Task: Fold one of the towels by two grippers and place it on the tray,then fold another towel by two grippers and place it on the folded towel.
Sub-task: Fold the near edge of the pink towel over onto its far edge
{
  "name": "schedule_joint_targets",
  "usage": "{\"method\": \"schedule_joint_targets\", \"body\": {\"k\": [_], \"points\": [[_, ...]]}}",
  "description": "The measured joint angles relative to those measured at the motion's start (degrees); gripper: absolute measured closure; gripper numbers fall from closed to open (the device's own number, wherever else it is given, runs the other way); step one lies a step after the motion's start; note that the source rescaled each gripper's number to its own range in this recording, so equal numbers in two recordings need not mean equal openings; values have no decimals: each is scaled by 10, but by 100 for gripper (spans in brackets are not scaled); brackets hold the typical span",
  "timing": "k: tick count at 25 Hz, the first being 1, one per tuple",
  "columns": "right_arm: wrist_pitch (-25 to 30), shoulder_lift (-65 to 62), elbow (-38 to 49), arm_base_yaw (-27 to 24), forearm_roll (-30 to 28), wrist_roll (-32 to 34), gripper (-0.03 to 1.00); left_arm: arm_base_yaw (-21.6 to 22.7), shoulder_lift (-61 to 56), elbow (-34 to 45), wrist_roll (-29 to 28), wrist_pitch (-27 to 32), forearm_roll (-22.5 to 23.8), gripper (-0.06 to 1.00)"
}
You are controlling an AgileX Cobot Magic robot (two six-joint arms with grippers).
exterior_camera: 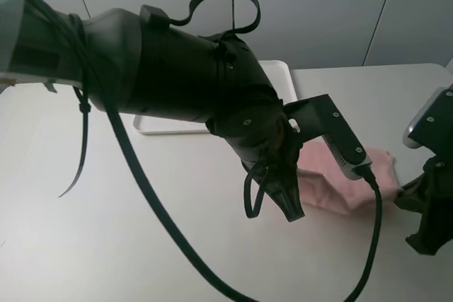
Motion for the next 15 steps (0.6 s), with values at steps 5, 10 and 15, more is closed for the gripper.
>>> {"method": "schedule_joint_targets", "body": {"k": [5, 10, 15], "points": [[-48, 5, -24, 0, 0, 116, 97, 18, 0, 0, -32, -24, 1, 94], [-67, 30, -25, 0, 0, 161, 97, 37, 0, 0, -66, -48, 4, 94], [-131, 67, -25, 0, 0, 219, 97, 47, 0, 0, -72, -57, 6, 94]]}}
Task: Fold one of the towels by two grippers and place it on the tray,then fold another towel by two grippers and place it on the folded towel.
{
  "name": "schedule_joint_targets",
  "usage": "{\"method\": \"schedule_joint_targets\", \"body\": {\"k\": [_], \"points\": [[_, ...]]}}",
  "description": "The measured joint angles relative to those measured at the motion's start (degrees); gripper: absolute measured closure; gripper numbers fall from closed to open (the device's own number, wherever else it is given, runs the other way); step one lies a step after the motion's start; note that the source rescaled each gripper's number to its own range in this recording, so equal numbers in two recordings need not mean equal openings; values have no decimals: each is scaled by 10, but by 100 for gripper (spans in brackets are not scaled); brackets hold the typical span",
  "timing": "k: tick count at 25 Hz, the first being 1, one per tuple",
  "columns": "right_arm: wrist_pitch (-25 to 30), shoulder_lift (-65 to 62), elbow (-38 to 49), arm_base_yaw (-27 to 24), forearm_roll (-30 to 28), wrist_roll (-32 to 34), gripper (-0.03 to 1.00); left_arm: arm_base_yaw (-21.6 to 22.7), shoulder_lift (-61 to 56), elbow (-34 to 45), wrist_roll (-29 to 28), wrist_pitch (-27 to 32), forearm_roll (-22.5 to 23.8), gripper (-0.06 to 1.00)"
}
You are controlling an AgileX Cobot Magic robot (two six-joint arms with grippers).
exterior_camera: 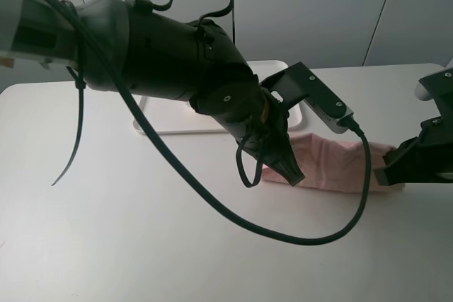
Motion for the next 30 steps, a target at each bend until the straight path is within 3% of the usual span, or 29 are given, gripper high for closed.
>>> {"method": "schedule_joint_targets", "body": {"k": [6, 10, 13, 14, 16, 21, 23, 26, 28, 30], "points": [[-68, 58, 0, 0, 1, 36, 97, 1, 17, 0, -35, -11, 24, 94], [-105, 78, 0, 0, 1, 46, 97, 1, 29, 0, -117, -14, 96, 94], [-119, 86, 0, 0, 1, 48, 94, 1, 34, 0, -169, -17, 154, 84], [-128, 89, 0, 0, 2, 48, 91, 1, 36, 0, -181, -17, 166, 78], [-147, 93, 0, 0, 2, 48, 74, 1, 40, 0, -201, -13, 189, 62], [-186, 94, -1, 0, 4, 48, 5, 1, 43, 0, -272, -8, 251, 2], [-185, 94, -1, 0, 6, 48, -1, 1, 43, 0, -305, -5, 285, -3], [-177, 94, -1, -2, 50, 48, -3, 1, 43, 0, -337, -1, 303, -4], [-148, 95, -9, -20, 80, 48, -3, 7, 43, 0, -361, -1, 292, -4], [-89, 95, -27, -56, 94, 48, -3, 17, 43, -2, -364, -1, 247, -4]]}}
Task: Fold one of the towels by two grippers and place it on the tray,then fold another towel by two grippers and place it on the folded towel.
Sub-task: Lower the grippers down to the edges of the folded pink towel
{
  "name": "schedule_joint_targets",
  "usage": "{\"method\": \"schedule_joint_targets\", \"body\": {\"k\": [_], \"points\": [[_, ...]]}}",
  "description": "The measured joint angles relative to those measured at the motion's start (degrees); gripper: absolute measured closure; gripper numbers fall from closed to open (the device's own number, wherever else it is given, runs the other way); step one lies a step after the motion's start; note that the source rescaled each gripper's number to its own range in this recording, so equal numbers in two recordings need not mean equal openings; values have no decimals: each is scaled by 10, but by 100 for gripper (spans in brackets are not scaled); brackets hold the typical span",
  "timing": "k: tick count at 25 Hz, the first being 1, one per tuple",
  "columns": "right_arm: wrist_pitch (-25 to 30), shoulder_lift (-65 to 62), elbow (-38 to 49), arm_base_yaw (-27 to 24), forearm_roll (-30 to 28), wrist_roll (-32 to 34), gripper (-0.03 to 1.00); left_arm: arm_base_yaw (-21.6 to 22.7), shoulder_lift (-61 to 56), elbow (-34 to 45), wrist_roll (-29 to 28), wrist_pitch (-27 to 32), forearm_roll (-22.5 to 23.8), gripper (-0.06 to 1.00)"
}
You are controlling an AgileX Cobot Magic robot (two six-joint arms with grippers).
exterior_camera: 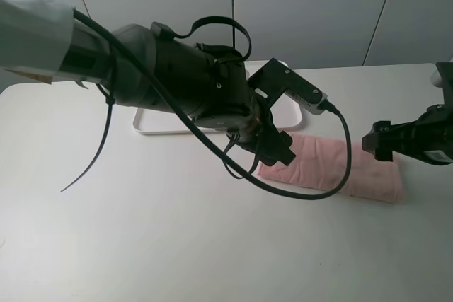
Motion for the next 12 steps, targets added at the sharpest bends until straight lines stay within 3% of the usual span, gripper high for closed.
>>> {"method": "schedule_joint_targets", "body": {"k": [3, 8, 12], "points": [[95, 1, -48, -63, -4, 0, -3, 27, 5, -21, 39, 11, -102, -4], [215, 20, -126, -113, -35, 15, -2, 64, 43, -124, 204, 103, -302, -4], [300, 61, -167, -114, -78, 50, -1, 80, 102, -229, 235, 194, -349, -4]]}}
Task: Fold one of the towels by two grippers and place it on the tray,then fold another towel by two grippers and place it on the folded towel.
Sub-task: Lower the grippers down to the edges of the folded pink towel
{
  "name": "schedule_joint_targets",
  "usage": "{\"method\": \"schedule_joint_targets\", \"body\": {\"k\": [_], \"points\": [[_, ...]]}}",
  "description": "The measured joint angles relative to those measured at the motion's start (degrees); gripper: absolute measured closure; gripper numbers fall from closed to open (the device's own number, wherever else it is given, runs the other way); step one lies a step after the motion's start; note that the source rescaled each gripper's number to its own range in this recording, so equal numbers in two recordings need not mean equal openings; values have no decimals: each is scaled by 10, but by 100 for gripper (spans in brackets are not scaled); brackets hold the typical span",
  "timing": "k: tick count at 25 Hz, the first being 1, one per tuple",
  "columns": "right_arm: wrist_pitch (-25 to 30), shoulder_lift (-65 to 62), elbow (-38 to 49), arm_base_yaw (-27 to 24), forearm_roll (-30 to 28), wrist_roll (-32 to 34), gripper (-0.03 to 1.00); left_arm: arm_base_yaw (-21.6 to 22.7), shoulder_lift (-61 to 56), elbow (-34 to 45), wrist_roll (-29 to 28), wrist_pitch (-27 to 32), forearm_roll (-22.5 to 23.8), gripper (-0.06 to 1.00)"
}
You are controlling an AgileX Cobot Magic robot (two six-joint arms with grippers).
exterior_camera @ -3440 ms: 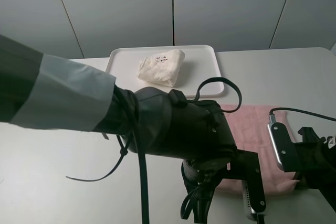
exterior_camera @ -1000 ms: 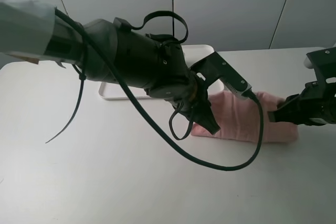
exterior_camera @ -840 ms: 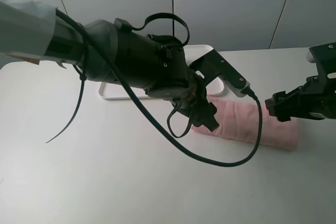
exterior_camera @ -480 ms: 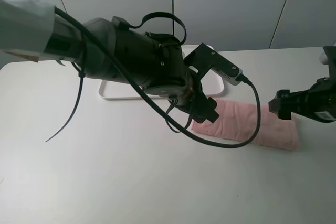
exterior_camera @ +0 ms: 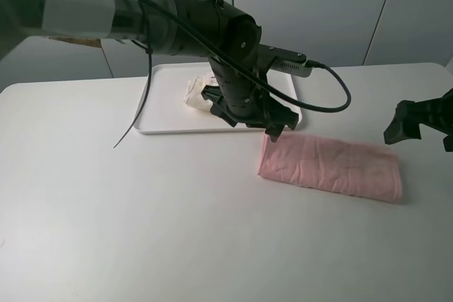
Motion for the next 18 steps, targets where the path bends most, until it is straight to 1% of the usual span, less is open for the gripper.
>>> {"method": "schedule_joint_targets", "body": {"k": [3, 6, 10, 12, 18], "points": [[18, 21, -11, 0, -29, 38, -1, 6, 43, -57, 4, 52, -5, -4], [22, 29, -13, 0, -31, 47, -1, 7, 66, -89, 6, 82, -12, -4], [18, 31, -13, 0, -29, 50, -1, 7, 76, -94, 1, 80, -37, -4], [17, 31, -13, 0, -29, 50, -1, 7, 76, -94, -2, 75, -42, -4], [16, 32, -13, 0, -27, 52, -1, 7, 79, -94, -48, 65, -11, -4]]}}
